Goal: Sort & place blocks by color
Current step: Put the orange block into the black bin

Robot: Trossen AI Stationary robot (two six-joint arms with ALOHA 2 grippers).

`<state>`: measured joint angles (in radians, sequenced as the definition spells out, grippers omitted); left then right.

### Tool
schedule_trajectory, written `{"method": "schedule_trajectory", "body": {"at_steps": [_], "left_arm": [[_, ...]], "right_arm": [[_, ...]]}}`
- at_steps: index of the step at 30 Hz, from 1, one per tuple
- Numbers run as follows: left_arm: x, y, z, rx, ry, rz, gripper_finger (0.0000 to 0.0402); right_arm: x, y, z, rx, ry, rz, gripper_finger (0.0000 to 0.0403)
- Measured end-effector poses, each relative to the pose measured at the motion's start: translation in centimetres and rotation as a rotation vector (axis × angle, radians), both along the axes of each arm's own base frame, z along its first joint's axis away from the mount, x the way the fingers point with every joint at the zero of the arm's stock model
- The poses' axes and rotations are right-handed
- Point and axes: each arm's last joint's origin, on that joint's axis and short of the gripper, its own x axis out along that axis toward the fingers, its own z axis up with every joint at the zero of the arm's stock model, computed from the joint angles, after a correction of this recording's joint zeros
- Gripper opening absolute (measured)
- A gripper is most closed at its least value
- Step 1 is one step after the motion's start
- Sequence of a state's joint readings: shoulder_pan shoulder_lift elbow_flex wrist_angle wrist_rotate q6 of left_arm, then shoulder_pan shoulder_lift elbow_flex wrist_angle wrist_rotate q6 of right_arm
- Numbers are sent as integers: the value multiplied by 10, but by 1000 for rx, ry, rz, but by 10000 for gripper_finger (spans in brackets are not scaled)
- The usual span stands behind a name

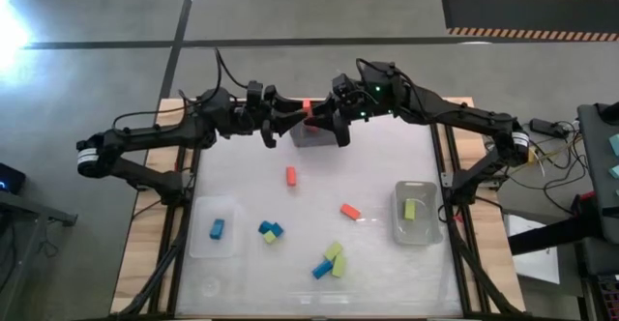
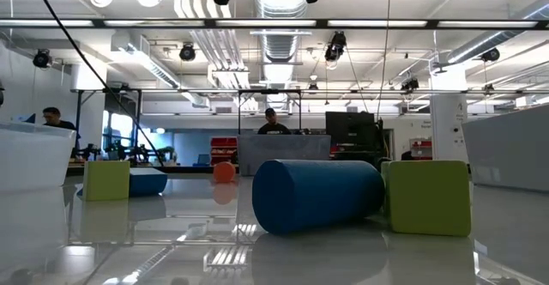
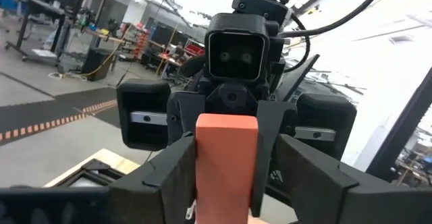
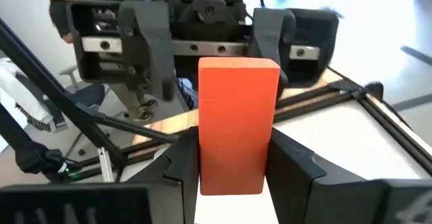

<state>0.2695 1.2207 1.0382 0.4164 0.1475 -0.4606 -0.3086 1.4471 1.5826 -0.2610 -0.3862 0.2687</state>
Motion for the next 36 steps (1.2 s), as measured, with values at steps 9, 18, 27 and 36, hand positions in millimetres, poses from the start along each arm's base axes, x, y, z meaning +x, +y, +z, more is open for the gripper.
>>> {"method": "schedule_trajectory", "body": {"at_steps": [9,18,27,36], "left_arm": [[-17,-1,7,-13,23,40,225],[-41,-3,24,-11,-52,106,228],[-69,-7,40,-5,-141,180,228],[-85,-12,48,9,-184,181,228]], "right_arm": [[-16,-29,-17,84,170,-41,117],[-20,-66,-41,140,290,-73,117],[14,-101,-51,102,473,-15,117],[33,-131,-85,-48,896,-14,117]]}}
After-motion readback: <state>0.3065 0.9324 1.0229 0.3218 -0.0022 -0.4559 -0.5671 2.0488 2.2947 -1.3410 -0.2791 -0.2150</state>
